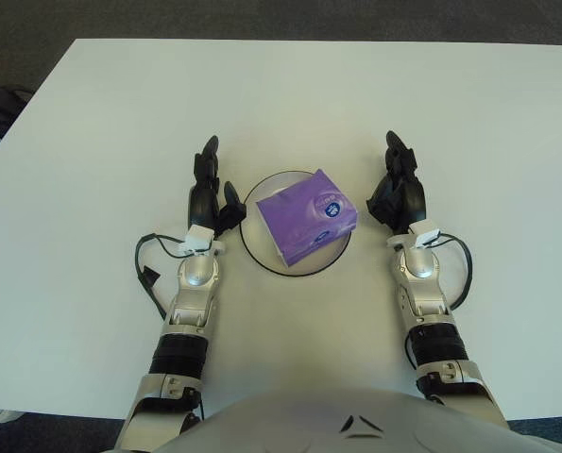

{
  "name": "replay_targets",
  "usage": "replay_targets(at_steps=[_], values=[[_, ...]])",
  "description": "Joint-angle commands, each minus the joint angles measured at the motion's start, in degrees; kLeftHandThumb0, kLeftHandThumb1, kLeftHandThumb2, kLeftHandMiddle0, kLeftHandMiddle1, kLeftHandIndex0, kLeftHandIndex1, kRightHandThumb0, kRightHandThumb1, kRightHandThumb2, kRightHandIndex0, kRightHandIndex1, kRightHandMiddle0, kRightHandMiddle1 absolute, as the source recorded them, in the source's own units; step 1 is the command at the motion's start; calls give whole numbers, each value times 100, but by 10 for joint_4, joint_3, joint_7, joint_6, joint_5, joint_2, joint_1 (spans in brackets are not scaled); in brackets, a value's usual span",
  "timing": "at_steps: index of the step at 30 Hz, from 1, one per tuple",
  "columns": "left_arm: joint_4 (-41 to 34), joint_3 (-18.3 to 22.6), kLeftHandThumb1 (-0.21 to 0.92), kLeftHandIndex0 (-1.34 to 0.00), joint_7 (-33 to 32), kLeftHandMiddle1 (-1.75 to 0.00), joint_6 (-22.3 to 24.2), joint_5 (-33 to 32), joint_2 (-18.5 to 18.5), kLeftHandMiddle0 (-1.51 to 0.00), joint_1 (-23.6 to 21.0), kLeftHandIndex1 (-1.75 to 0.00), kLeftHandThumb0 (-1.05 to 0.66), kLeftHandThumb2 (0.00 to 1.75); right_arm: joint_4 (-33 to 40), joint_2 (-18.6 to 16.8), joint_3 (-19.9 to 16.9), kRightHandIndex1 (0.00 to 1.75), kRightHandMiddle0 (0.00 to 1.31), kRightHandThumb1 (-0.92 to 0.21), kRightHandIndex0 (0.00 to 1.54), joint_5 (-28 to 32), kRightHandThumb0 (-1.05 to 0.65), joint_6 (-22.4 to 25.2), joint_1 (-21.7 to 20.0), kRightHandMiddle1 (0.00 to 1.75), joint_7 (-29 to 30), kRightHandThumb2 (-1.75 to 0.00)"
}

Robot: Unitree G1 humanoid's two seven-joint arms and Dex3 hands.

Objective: Put the tissue paper into the plate.

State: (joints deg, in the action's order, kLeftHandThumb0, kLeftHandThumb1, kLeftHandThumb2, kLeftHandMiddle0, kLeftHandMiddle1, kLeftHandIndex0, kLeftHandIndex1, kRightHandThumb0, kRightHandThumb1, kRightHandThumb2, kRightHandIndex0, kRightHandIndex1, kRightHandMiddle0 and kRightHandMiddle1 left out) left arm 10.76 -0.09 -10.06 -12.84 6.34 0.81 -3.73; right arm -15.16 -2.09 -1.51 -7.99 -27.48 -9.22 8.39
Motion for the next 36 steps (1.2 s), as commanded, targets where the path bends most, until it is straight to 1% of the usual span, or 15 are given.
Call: replay_targets(at_steps=[1, 13, 36], values=[[33, -1, 92, 0, 2, -2, 30, 6, -1, -18, 39, -47, -83, 99, -29, 3, 5, 1, 0, -92, 16, -26, -65, -13, 26, 39, 21, -96], [29, 0, 92, 0, 1, -2, 25, 8, -4, -18, 40, -48, -84, 100, -43, 7, 15, 1, 0, -92, 18, -27, -65, -18, 21, 44, 36, -94], [25, 3, 92, 0, 0, -1, 17, 9, -5, -18, 37, -48, -84, 99, -65, 4, 14, 2, 0, -92, 21, 17, -64, -13, 9, 48, 8, -97]])
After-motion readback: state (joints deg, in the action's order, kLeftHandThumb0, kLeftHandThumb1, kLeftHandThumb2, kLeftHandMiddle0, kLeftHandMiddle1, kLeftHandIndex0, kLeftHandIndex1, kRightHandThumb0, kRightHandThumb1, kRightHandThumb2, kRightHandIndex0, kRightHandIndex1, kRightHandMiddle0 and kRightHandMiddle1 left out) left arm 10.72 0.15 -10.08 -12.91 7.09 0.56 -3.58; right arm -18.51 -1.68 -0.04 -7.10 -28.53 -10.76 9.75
